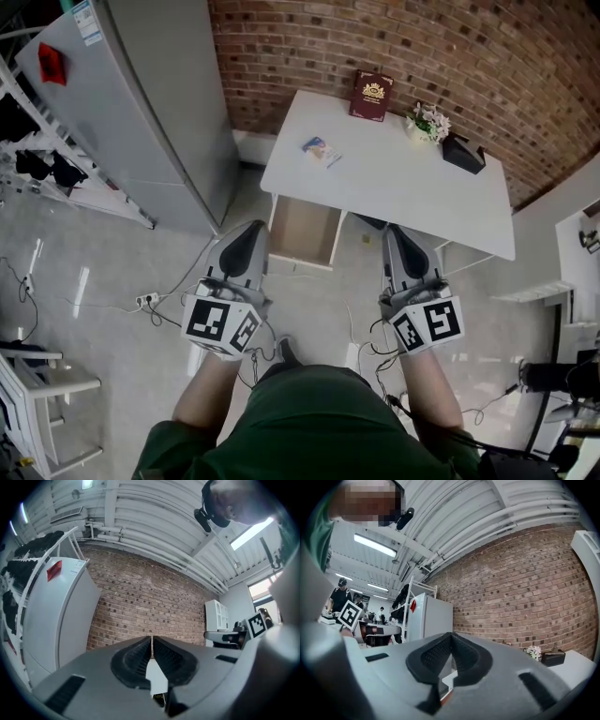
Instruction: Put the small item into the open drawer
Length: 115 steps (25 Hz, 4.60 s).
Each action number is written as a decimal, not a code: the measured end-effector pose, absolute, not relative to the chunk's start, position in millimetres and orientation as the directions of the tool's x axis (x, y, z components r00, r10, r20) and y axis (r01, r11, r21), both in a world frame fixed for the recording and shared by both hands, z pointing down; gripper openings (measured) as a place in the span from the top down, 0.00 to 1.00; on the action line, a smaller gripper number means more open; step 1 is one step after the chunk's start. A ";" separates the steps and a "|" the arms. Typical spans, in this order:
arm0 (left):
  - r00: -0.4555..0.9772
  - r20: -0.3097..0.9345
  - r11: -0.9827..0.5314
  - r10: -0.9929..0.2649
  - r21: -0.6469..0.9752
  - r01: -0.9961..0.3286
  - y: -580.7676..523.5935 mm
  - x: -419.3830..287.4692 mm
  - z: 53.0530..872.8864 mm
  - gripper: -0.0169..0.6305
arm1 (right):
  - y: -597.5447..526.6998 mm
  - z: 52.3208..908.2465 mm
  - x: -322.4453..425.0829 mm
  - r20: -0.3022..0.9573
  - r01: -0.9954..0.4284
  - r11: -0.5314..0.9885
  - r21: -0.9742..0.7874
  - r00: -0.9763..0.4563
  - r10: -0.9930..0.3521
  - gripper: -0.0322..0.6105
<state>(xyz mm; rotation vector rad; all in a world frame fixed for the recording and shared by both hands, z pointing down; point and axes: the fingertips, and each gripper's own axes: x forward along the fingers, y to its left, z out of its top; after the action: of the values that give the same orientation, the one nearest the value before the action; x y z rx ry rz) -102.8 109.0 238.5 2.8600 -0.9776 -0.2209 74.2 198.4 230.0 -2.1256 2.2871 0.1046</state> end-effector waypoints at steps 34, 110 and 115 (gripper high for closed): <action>0.735 -0.040 -0.733 -0.677 0.137 -0.667 -11.0 -6.5 259.2 0.95 | 57.9 265.1 174.7 -0.039 -0.987 0.155 -0.049 -0.153 -0.987 0.95; 0.746 0.387 -0.696 -0.542 0.290 -0.657 -177.1 29.0 484.3 0.88 | -241.3 639.3 283.3 0.741 -0.917 0.278 -0.287 -0.396 -0.542 0.63; 0.738 0.409 -0.711 -0.536 0.252 -0.656 -163.4 21.3 497.1 0.88 | -261.4 666.1 281.8 0.802 -0.882 0.344 -0.323 -0.448 -0.395 0.63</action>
<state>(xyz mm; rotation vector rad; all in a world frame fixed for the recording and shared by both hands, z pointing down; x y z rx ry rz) 21.3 -163.4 497.1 2.5579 -0.9167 0.4346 281.8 -261.4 666.1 -1.6784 3.0145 -1.5441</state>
